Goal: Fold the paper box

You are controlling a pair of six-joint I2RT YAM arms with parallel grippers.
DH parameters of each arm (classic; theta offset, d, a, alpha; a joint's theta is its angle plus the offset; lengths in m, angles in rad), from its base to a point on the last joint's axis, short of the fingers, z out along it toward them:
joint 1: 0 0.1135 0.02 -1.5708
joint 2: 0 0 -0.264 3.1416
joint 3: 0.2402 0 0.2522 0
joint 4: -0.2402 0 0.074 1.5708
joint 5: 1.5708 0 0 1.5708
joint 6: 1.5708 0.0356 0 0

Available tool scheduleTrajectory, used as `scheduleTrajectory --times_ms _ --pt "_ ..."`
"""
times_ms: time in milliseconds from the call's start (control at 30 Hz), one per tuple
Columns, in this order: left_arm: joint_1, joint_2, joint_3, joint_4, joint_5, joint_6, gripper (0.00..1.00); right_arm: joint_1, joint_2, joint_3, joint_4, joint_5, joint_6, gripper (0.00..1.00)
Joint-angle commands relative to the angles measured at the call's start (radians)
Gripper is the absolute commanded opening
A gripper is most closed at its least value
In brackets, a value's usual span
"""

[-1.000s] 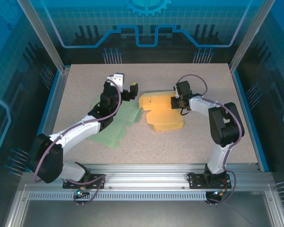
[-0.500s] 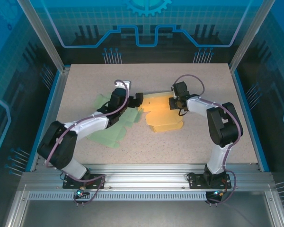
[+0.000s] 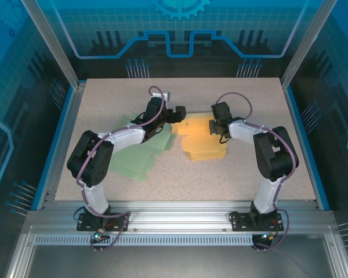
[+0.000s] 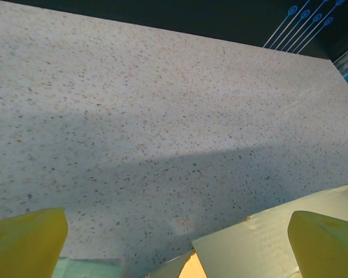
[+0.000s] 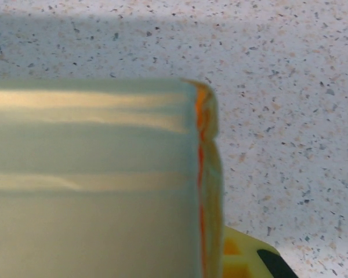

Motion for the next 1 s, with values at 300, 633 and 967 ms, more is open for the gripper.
scheduleTrajectory --times_ms 300,633,967 --pt "-0.008 0.038 0.037 -0.128 -0.011 -0.024 0.92 0.01 -0.011 -0.005 -0.031 0.078 0.03 0.0" --pt "-0.023 0.075 0.045 -0.163 -0.022 0.006 0.95 0.01 -0.002 0.005 -0.036 0.058 0.02 0.0" --pt "-0.025 0.074 0.04 -0.232 -0.042 0.047 0.95 0.01 -0.001 0.007 -0.036 0.058 0.021 0.0"
